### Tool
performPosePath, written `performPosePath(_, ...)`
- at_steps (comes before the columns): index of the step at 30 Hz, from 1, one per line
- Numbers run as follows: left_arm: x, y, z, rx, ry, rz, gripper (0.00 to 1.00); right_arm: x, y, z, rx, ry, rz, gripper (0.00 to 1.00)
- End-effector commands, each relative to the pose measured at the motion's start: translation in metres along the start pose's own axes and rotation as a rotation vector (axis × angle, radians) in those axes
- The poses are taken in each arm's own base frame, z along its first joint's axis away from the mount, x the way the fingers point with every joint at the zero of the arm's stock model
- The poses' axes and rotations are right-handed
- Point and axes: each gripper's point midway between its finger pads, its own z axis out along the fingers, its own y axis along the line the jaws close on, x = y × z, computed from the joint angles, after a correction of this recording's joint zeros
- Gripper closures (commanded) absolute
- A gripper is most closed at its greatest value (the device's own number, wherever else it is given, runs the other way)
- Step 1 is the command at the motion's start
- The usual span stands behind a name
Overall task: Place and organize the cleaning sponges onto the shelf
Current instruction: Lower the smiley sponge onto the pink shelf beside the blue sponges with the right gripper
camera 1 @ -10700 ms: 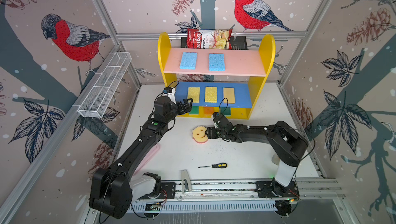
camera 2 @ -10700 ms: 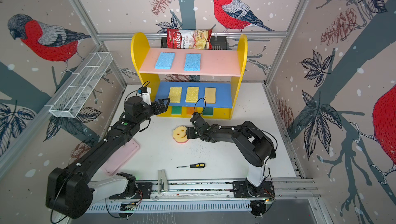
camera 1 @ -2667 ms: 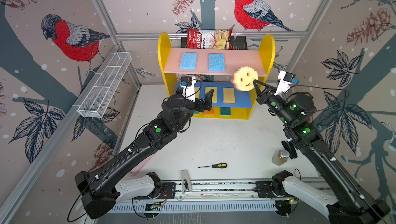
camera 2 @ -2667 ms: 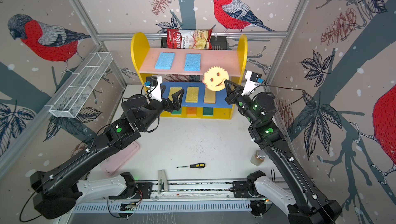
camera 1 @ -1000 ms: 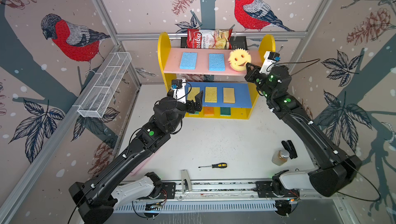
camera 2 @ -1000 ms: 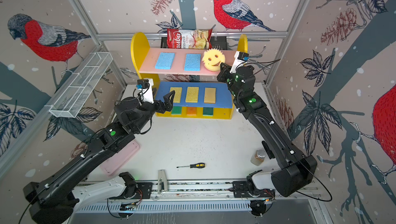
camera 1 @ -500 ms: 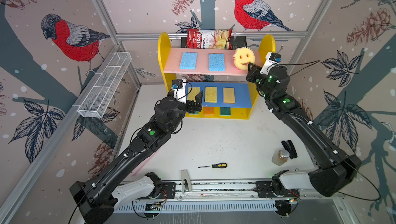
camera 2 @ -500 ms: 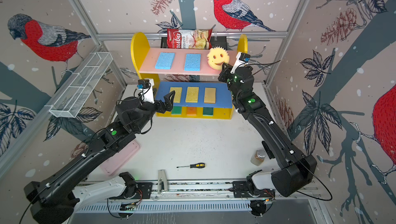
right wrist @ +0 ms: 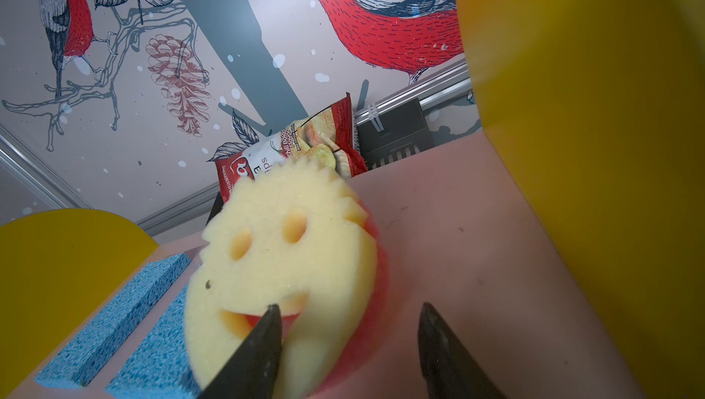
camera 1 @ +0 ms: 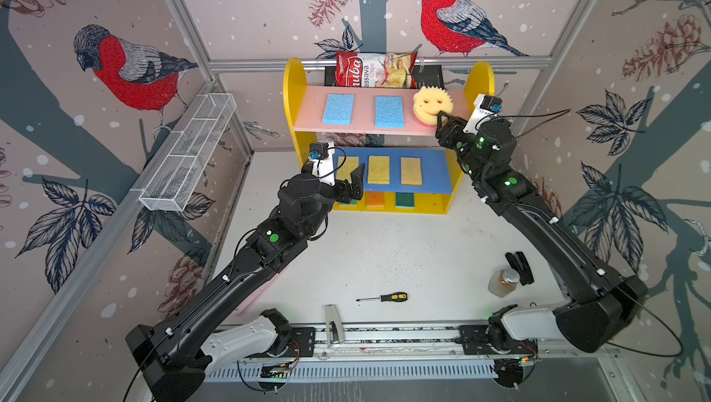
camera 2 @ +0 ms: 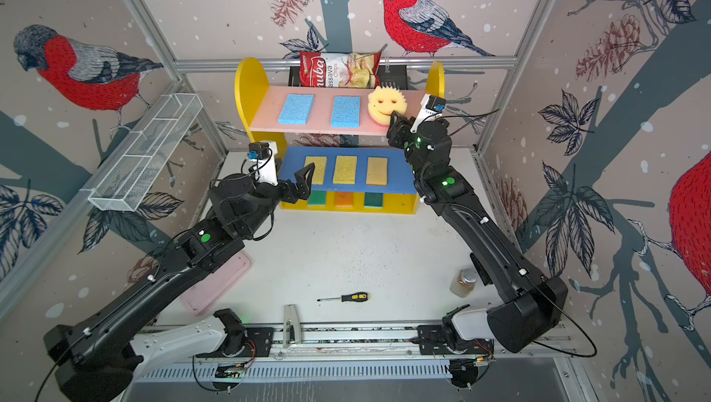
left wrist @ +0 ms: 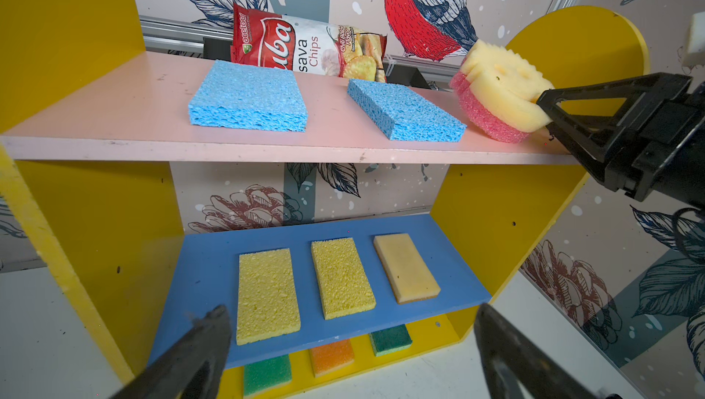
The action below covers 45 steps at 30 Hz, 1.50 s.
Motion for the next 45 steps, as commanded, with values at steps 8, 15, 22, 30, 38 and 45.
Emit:
performPosePath(8,-0.012,0.000,-0.003,0.006,-0.044,-0.011,0.02,-0.002,-0.002,-0.002,0.018,-0.007,-0.009,0.42)
performPosePath(15,-0.012,0.000,-0.004,0.005,-0.046,-0.015,0.02,-0.010,-0.004,-0.011,0.029,-0.030,-0.001,0.40)
performPosePath(22,-0.011,-0.001,-0.002,0.011,-0.041,-0.015,0.02,-0.015,-0.008,-0.013,0.054,-0.047,-0.006,0.38)
performPosePath(30,-0.012,0.000,-0.003,0.004,-0.044,-0.017,0.02,-0.013,-0.006,-0.011,0.045,-0.041,-0.004,0.35)
performPosePath(38,-0.014,-0.001,-0.002,0.010,-0.046,-0.016,0.02,-0.023,-0.001,-0.015,0.029,-0.061,0.000,0.33)
performPosePath(45,-0.013,-0.001,-0.004,0.009,-0.044,-0.015,0.02,-0.022,0.000,-0.012,0.037,-0.050,-0.013,0.29)
